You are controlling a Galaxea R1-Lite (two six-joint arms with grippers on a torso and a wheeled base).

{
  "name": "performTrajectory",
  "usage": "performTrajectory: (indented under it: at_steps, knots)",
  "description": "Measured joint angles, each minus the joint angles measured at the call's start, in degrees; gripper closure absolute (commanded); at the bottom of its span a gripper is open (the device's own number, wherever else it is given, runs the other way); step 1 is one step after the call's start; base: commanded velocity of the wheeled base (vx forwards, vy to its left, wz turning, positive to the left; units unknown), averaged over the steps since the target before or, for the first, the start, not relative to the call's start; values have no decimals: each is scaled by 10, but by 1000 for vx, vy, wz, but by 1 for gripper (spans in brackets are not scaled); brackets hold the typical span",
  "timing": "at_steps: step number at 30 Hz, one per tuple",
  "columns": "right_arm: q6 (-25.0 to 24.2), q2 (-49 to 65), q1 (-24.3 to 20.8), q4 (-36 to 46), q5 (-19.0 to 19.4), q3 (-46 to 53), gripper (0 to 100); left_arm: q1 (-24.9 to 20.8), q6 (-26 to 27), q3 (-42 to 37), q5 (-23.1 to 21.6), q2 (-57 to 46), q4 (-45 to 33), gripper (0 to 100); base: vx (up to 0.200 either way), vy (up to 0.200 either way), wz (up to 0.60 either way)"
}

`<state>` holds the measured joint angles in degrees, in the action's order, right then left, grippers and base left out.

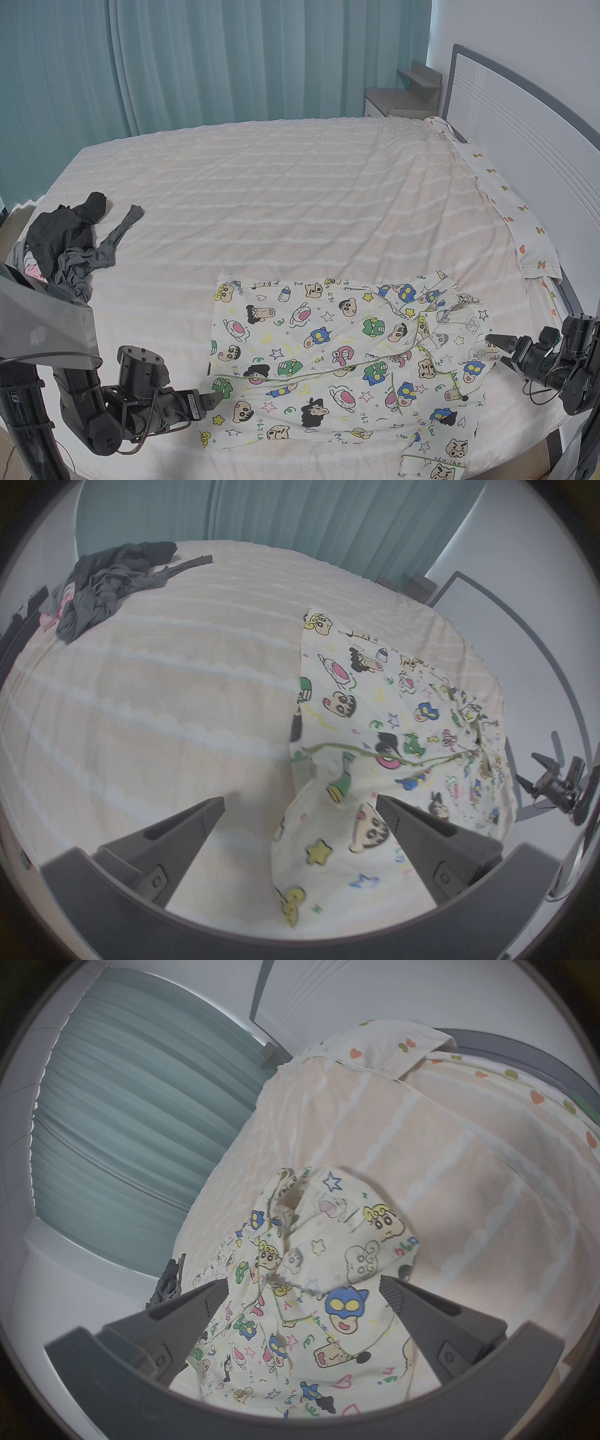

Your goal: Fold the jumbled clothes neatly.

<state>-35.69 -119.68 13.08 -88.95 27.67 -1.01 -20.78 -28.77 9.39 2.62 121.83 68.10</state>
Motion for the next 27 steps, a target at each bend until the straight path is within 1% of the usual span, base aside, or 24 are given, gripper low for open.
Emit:
performTrajectory:
  at_steps: [3,6,8,11,15,18,21,27]
  knots:
    - [2,15,-5,10,-3,0,0,-15,-43,-21,-1,-28,4,0,0,0,0]
    - [11,26,-9,29,-4,0,0,-30,-67,-39,-2,-54,9,0,-200,0,0]
    - [30,30,-10,47,-5,0,0,-38,-72,-49,-2,-67,10,0,-200,0,0]
    - [69,35,-10,84,-5,0,0,-48,-80,-60,-3,-78,11,0,-200,0,0]
    - [143,38,-10,143,-5,0,0,-62,-98,-71,-3,-87,11,0,-200,0,0]
    - [184,38,-10,188,-5,0,0,-79,-108,-78,-3,-90,11,0,-200,0,0]
    - [202,35,-11,211,-4,0,0,-93,-113,-81,-4,-90,11,0,-200,0,0]
    - [219,19,-18,216,-3,0,0,-102,-125,-80,-2,-72,13,0,0,0,0]
